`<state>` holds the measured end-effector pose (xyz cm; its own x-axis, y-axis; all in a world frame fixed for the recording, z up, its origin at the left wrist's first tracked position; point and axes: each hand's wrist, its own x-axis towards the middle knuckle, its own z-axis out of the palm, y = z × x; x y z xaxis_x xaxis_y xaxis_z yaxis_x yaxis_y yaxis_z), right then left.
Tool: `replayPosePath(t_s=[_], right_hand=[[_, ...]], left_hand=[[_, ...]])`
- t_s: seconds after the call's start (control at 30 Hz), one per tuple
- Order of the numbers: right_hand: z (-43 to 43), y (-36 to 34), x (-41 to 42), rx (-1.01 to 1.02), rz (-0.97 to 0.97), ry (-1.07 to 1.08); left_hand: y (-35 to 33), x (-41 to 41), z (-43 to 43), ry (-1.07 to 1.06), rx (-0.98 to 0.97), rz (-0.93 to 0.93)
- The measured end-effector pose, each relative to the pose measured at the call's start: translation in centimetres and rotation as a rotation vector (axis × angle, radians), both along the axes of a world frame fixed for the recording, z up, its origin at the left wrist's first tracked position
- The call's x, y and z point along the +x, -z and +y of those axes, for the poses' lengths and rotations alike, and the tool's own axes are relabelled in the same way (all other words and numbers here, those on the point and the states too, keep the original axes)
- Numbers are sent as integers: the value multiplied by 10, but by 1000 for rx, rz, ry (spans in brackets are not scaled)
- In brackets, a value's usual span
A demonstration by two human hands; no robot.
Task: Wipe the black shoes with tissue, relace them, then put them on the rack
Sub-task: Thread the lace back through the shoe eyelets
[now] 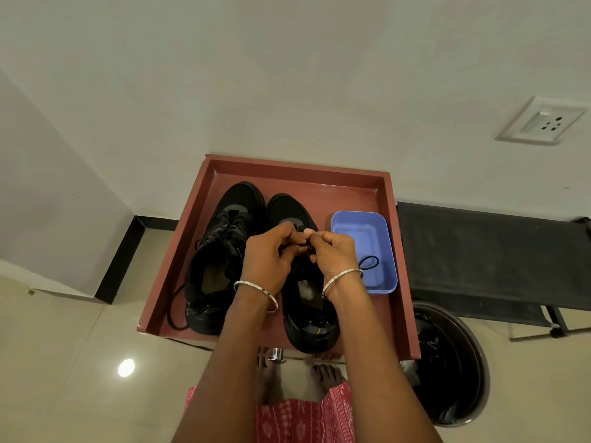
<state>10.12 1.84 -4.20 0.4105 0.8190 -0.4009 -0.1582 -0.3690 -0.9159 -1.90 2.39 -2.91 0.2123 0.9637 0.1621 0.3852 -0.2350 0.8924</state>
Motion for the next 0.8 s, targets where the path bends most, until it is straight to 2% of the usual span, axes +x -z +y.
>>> replayPosePath(t_s=[0.1, 0.2, 0.3, 0.4, 0.53, 0.67, 0.73, 0.8], right_hand=[[1, -2, 2, 29, 76, 20], [0, -6, 3, 61, 135, 6], [-3, -11, 4, 85, 174, -24], [-7, -18, 6, 121, 177, -49], [-20, -23, 22, 215, -98, -178], [-34, -22, 31, 294, -442, -429], [-31, -20, 30, 343, -509, -387], [-27, -18, 27, 357, -489, -302]], left_hand=[[3, 1, 2, -10, 74, 143], [3, 4, 1, -44, 35, 194], [2, 5, 0, -96, -142, 53], [5, 2, 4, -120, -415, -197], [-1, 2, 3, -178, -638, -460], [-7, 3, 2, -175, -718, -551], [-8, 4, 3, -193, -743, -581], [-9, 5, 3, -214, -774, -602]])
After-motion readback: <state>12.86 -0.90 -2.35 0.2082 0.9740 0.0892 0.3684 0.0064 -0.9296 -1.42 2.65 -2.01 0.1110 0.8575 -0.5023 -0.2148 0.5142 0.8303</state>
